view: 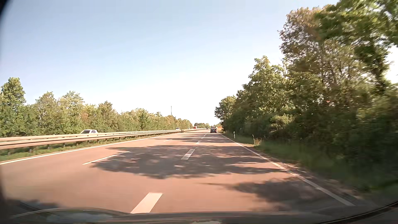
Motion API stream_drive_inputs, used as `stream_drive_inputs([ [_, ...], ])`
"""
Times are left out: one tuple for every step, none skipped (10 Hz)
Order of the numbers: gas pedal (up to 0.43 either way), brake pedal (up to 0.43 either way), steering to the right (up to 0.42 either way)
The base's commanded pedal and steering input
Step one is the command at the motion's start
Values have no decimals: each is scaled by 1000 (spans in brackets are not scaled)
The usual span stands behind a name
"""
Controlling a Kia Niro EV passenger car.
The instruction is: Follow the waypoints while adhering to traffic rules and regulations
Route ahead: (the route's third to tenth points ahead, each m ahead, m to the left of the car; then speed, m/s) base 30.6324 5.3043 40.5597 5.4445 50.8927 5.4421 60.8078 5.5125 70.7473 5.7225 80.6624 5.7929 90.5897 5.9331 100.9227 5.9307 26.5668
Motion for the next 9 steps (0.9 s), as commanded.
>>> stream_drive_inputs([
  [0,140,-1],
  [0,140,-1],
  [0,146,-1],
  [0,146,-1],
  [0,146,-1],
  [0,146,0],
  [0,146,-1],
  [0,152,-1],
  [0,152,-1],
])
